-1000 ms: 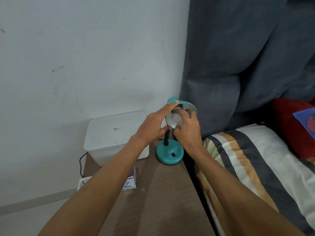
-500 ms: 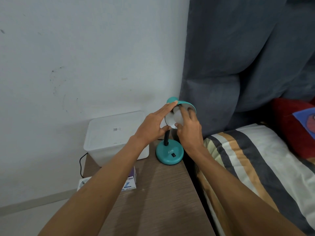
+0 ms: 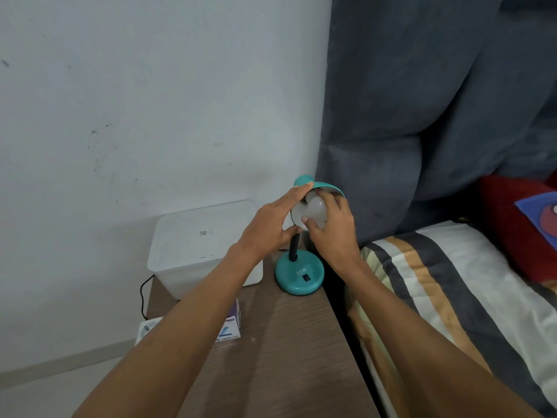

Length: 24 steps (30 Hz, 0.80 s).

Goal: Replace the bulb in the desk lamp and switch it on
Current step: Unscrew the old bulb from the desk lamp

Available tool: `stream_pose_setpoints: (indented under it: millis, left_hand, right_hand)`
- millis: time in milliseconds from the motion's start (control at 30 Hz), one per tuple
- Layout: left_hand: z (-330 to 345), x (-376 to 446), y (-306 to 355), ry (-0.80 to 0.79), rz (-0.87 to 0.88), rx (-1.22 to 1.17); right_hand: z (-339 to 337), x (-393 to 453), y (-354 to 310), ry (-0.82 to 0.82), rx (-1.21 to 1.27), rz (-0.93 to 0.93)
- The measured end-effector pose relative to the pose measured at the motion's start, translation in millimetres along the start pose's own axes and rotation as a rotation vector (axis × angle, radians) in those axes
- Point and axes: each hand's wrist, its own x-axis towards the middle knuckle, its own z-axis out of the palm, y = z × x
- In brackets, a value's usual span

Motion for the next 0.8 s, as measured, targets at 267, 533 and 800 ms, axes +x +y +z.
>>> stream_pose_setpoints:
  millis: [267, 533, 800]
  left_hand:
    - [-2, 0, 3, 0.003, -0.012, -0.018]
    - [-1, -1, 3, 0.002, -0.018, -0.019]
    - [-8, -8, 16, -0.035, -0.064, 0.039]
  right_hand:
    - [5, -2, 1, -0.003, -0.184, -0.129]
    - [1, -8, 4, -0.010, -0.111, -0.023]
    - [-17, -21, 0, 0.024, -0.125, -0.025]
